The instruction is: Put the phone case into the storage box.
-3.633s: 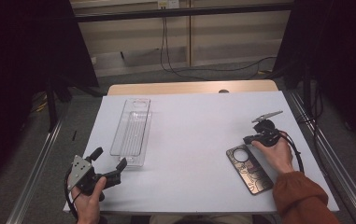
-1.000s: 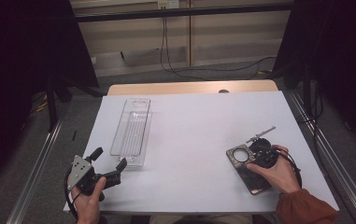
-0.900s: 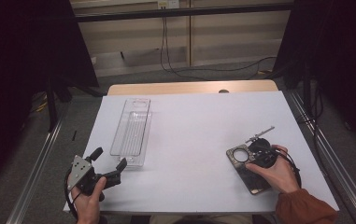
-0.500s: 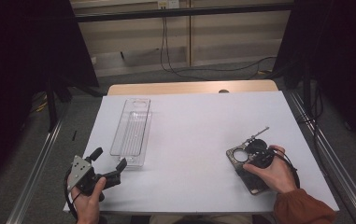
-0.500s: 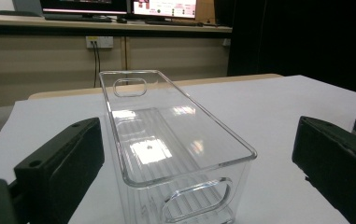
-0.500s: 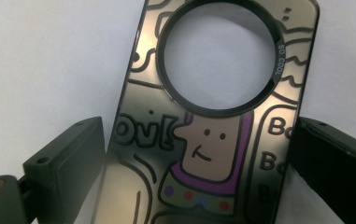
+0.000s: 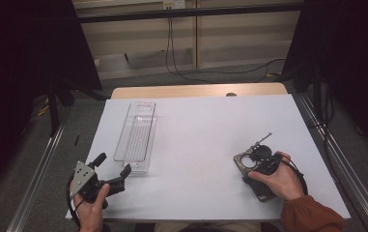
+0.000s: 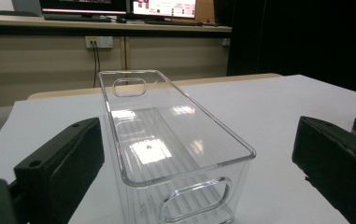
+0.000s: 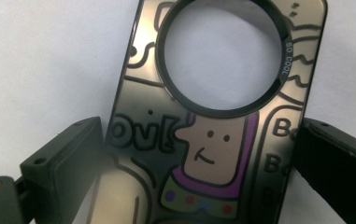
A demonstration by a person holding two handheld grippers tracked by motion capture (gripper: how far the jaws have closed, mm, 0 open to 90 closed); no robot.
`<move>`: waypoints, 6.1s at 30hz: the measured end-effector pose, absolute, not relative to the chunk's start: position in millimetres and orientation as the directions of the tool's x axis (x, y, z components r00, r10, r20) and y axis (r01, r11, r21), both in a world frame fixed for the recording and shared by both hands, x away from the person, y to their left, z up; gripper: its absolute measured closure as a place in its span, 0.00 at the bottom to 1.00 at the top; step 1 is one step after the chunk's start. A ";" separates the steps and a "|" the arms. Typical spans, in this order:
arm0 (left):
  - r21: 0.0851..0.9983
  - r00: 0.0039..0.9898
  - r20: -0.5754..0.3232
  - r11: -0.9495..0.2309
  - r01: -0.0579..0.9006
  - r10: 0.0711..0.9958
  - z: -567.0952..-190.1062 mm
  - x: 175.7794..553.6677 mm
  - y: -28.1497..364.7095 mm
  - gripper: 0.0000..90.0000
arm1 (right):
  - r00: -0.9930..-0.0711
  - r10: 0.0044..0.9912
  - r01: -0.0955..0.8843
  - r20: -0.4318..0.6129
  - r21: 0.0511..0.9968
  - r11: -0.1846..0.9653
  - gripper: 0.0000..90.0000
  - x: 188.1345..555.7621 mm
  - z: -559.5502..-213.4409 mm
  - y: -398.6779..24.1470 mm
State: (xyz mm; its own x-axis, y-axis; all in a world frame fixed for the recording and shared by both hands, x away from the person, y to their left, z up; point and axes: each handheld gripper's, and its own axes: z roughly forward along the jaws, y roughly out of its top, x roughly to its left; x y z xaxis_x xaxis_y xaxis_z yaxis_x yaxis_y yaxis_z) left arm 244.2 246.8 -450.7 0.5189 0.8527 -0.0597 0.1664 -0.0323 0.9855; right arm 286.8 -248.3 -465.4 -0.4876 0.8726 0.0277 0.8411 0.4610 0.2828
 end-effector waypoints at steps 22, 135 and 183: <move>0.986 0.516 -0.062 -0.028 0.166 0.854 -450.9 244.4 246.4 0.03 | -0.528 0.849 0.828 0.017 0.231 0.510 0.13 289.4 -459.1 -244.6; 0.962 0.712 -0.144 -0.070 0.262 0.687 -449.9 263.6 217.6 0.06 | -0.738 0.665 0.351 0.117 0.908 0.230 0.13 276.9 -442.1 -240.5; 0.983 0.944 -0.129 -0.085 0.162 0.304 -415.2 301.8 99.8 0.03 | -0.855 0.503 0.265 0.126 0.940 0.215 0.13 281.0 -446.3 -217.4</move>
State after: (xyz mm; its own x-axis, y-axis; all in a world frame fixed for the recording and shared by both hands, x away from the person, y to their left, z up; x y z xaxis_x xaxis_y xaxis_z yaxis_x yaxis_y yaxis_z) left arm 301.8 99.8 -415.2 0.9439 0.3037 -0.1295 0.1620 -0.0845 0.9832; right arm 281.0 -217.4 -446.3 -0.8548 0.5034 0.1261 0.2652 0.2149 0.9399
